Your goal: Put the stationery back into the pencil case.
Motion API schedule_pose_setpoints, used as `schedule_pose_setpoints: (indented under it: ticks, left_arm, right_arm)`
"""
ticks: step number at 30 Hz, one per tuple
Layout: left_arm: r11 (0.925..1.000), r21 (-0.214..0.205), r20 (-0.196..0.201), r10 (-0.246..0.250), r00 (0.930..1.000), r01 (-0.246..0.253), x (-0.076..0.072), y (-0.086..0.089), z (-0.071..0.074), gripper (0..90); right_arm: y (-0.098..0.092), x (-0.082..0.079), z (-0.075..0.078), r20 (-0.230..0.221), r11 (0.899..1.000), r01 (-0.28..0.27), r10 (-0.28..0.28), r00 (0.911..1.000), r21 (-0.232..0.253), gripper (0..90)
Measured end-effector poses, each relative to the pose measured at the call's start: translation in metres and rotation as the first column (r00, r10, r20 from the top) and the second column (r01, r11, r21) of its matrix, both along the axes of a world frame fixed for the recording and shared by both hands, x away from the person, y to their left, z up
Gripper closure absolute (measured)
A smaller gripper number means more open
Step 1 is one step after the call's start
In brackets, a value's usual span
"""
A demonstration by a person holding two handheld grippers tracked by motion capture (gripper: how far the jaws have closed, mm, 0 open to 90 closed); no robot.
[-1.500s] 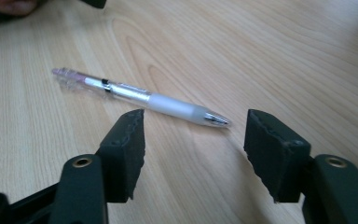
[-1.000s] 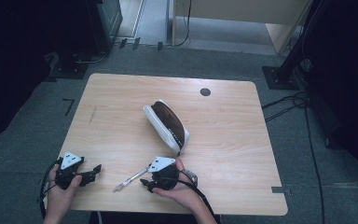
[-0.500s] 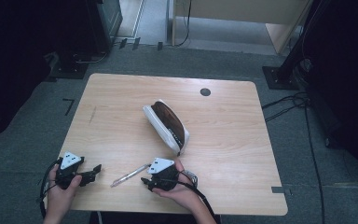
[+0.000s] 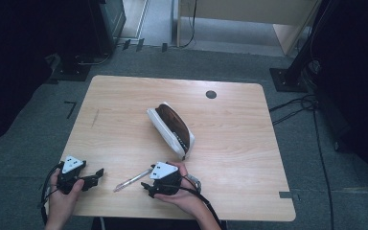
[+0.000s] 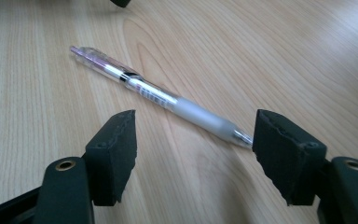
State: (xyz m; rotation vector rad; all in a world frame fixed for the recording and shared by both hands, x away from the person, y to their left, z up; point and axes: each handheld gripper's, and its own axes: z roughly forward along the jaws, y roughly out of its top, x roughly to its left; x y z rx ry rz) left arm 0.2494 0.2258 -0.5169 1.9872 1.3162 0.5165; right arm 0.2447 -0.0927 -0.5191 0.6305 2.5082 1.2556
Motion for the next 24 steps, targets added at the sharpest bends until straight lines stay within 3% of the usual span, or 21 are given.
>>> schedule_pose_setpoints:
  ticks: [5, 10, 14, 17, 21, 24]
  left_arm:
    - [1.0000, -0.001, -0.001, 0.000, 1.0000, 0.000, 0.000, 0.000, 0.000, 21.6]
    - [1.0000, 0.000, 0.000, 0.000, 1.0000, 0.000, 0.000, 0.000, 0.000, 21.5]
    - [1.0000, 0.000, 0.000, 0.000, 1.0000, 0.000, 0.000, 0.000, 0.000, 21.6]
    - [1.0000, 0.001, 0.000, 0.000, 1.0000, 0.000, 0.000, 0.000, 0.000, 21.6]
    - [1.0000, 0.001, 0.000, 0.000, 1.0000, 0.000, 0.000, 0.000, 0.000, 21.6]
    - [1.0000, 0.003, 0.000, -0.001, 1.0000, 0.001, 0.000, 0.000, 0.000, 21.6]
  right_arm:
    - [0.009, 0.002, 0.001, 0.002, 1.000, -0.017, 0.017, 0.9999, 0.012, 27.6]
    - [0.020, 0.006, 0.002, -0.009, 0.999, -0.042, 0.042, 0.9991, -0.005, 25.7]
    - [0.024, 0.011, -0.001, -0.048, 0.999, -0.036, 0.036, 0.9982, -0.013, 25.0]
    - [0.026, 0.013, -0.002, -0.054, 0.998, -0.037, 0.035, 0.9979, -0.042, 23.8]
    - [0.022, 0.014, -0.002, -0.068, 0.998, -0.018, 0.014, 0.9976, -0.056, 28.9]
    - [0.017, 0.013, -0.001, -0.071, 0.998, -0.020, 0.016, 0.9974, -0.055, 37.9]
